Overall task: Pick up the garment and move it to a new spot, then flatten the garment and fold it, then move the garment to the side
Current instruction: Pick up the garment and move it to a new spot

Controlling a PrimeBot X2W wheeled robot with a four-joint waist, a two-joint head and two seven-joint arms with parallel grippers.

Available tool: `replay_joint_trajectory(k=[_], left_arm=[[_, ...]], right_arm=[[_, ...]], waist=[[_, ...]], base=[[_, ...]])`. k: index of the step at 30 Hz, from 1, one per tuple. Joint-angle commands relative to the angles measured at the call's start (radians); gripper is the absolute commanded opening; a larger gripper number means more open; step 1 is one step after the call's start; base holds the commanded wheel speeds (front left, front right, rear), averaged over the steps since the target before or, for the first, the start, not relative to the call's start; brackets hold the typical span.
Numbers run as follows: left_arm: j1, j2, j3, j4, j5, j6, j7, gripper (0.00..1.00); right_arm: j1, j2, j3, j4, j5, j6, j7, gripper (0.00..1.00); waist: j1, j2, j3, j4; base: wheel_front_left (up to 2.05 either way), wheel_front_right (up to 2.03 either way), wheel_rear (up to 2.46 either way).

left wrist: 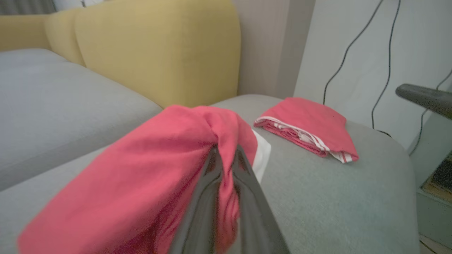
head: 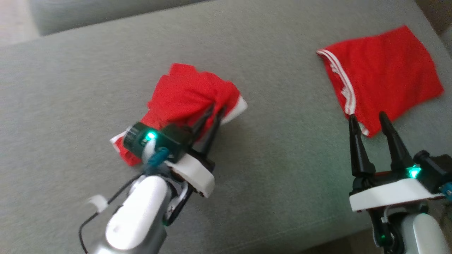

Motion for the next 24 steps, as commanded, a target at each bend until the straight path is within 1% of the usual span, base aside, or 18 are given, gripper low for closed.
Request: replay_joint_trajectory(k=[1, 3, 4, 5, 6, 7, 8, 12, 15, 17, 20, 24], left_arm=[[-0.048, -0.005, 0.011, 0.016, 0.011, -0.012, -0.009, 0.00], [-0.054, -0.010, 0.000, 0.042, 0.011, -0.018, -0.013, 0.00], [-0.058, -0.018, -0.020, 0.089, 0.004, -0.029, -0.018, 0.00], [-0.058, -0.018, -0.020, 0.089, 0.004, -0.029, -0.018, 0.00], [-0.058, -0.021, -0.027, 0.106, 0.000, -0.032, -0.024, 0.30], [-0.057, -0.024, -0.031, 0.122, -0.006, -0.035, -0.029, 0.71], [-0.055, -0.028, -0.033, 0.133, -0.015, -0.038, -0.038, 1.00], [-0.045, -0.034, -0.030, 0.133, -0.040, -0.042, -0.076, 1.00], [-0.026, -0.032, -0.017, 0.100, -0.042, -0.029, -0.090, 1.00], [-0.010, -0.031, 0.004, 0.068, -0.049, -0.009, -0.095, 1.00], [0.012, -0.015, 0.047, 0.021, -0.052, 0.033, -0.098, 1.00], [0.052, 0.034, 0.130, -0.026, -0.063, 0.094, -0.099, 1.00]], right_arm=[[-0.035, -0.005, 0.028, -0.021, 0.009, 0.007, -0.017, 1.00], [-0.036, -0.005, 0.030, -0.015, 0.012, 0.007, -0.022, 1.00], [-0.038, -0.005, 0.032, -0.004, 0.015, 0.007, -0.030, 1.00], [-0.038, -0.005, 0.032, -0.004, 0.015, 0.007, -0.030, 1.00], [-0.039, -0.005, 0.033, 0.001, 0.017, 0.007, -0.033, 1.00], [-0.039, -0.005, 0.033, 0.006, 0.018, 0.007, -0.036, 1.00], [-0.038, -0.005, 0.032, 0.011, 0.018, 0.007, -0.038, 1.00], [-0.037, -0.005, 0.031, 0.020, 0.000, 0.007, -0.038, 1.00], [-0.033, -0.005, 0.024, 0.020, -0.010, 0.007, -0.032, 1.00], [-0.028, -0.005, 0.018, 0.016, -0.016, 0.007, -0.026, 1.00], [-0.025, -0.005, 0.014, 0.010, -0.026, 0.007, -0.015, 1.00], [-0.020, -0.005, 0.022, 0.004, -0.037, 0.007, 0.001, 1.00]], waist=[[0.0000, 0.0000, 0.052, -0.059], [0.0000, 0.0000, 0.054, -0.065], [0.0000, 0.0000, 0.056, -0.070], [0.0000, 0.0000, 0.056, -0.070], [0.0000, 0.0000, 0.055, -0.072], [0.0000, 0.0000, 0.053, -0.071], [0.0000, 0.0000, 0.050, -0.068], [0.0000, 0.0000, 0.028, -0.039], [0.0000, 0.0000, 0.004, -0.001], [0.0000, 0.0000, -0.010, 0.027], [0.0000, 0.0000, -0.029, 0.067], [0.0000, 0.0000, -0.053, 0.116]], base=[[0.00, 0.00, 0.00], [0.00, 0.00, 0.00], [0.00, 0.00, 0.00], [0.00, 0.00, 0.00], [0.00, 0.00, 0.00], [0.00, 0.00, 0.00], [0.00, 0.00, 0.00], [0.00, 0.00, 0.00], [0.00, 0.00, 0.00], [0.00, 0.00, 0.00], [0.00, 0.00, 0.00], [0.00, 0.00, 0.00]])
